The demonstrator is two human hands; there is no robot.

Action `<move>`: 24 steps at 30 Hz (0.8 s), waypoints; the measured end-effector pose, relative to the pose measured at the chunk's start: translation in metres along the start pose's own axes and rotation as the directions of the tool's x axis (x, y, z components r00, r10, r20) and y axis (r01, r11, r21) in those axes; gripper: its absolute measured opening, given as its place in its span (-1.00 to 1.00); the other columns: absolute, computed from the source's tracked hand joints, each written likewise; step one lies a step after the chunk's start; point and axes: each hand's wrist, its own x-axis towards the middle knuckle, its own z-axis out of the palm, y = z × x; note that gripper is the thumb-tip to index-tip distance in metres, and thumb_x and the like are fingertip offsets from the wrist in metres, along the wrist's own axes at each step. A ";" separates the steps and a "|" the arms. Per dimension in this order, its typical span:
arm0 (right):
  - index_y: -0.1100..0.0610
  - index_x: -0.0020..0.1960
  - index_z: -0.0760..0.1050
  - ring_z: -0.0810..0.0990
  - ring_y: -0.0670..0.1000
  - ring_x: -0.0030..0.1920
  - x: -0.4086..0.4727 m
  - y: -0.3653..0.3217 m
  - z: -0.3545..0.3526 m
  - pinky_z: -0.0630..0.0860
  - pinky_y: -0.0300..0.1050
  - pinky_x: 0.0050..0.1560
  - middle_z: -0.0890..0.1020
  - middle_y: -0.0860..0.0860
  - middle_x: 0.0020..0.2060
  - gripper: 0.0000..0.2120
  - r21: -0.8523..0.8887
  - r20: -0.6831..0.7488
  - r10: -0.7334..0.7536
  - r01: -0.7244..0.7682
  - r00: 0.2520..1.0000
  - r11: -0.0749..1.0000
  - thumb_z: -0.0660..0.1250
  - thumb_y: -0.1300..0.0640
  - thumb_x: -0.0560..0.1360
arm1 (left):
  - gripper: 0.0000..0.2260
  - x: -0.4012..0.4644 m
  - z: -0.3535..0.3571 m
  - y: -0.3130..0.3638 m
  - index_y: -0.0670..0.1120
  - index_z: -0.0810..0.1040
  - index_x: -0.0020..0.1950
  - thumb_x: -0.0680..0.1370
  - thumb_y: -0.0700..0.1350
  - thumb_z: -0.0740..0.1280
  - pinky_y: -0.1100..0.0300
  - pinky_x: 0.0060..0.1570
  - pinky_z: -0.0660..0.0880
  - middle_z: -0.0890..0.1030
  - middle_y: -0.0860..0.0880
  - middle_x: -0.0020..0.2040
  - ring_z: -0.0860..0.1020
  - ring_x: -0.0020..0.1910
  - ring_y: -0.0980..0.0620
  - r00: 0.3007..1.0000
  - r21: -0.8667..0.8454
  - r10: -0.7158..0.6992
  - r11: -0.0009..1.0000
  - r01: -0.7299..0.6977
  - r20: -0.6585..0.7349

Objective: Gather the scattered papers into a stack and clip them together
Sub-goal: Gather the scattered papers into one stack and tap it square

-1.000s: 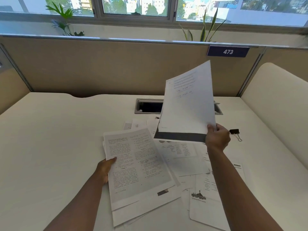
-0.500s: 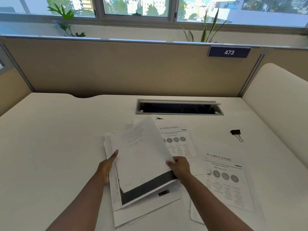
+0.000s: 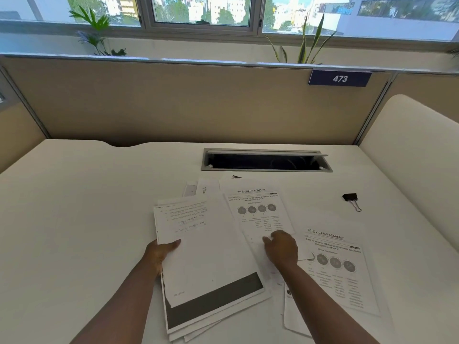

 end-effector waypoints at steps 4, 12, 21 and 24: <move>0.30 0.21 0.46 0.50 0.16 0.24 0.000 -0.003 0.005 0.42 -0.12 0.18 0.56 0.17 0.20 -0.58 -0.037 0.115 0.011 -0.006 0.993 0.999 0.27 0.01 0.51 | -0.54 0.001 0.001 -0.001 -0.33 0.44 0.31 0.42 -0.36 0.41 -0.25 0.25 0.40 0.50 -0.35 0.27 0.51 0.22 -0.32 1.000 0.004 0.005 1.000 -0.005 0.011; 0.24 0.01 0.51 0.58 0.16 -0.01 0.003 -0.016 0.009 0.38 -0.18 -0.14 0.60 0.11 -0.10 -0.82 0.125 0.299 0.093 -0.136 0.950 0.983 0.24 0.17 0.48 | -0.53 0.001 0.001 -0.003 -0.35 0.43 0.31 0.41 -0.38 0.41 -0.23 0.27 0.39 0.49 -0.36 0.28 0.50 0.24 -0.32 1.000 -0.019 0.030 0.999 -0.030 -0.010; 0.15 0.01 0.62 0.59 0.19 0.07 0.002 -0.030 -0.034 0.45 -0.09 -0.01 0.67 0.15 0.01 -0.81 0.193 -0.067 0.004 0.009 0.998 0.981 0.25 0.14 0.53 | -0.56 -0.001 0.001 -0.003 -0.36 0.42 0.31 0.44 -0.39 0.38 -0.20 0.25 0.41 0.48 -0.38 0.28 0.52 0.09 -0.23 0.999 -0.033 0.030 0.999 -0.030 0.016; 0.14 0.05 0.60 0.60 0.21 -0.01 0.003 -0.040 -0.062 0.41 -0.09 -0.11 0.67 0.15 0.00 -0.79 0.197 -0.315 -0.091 0.159 0.945 0.968 0.21 0.13 0.55 | -0.56 -0.001 0.001 -0.003 -0.35 0.43 0.31 0.44 -0.37 0.38 -0.19 0.24 0.42 0.49 -0.37 0.28 0.52 0.07 -0.21 0.999 -0.058 0.031 0.998 -0.030 0.020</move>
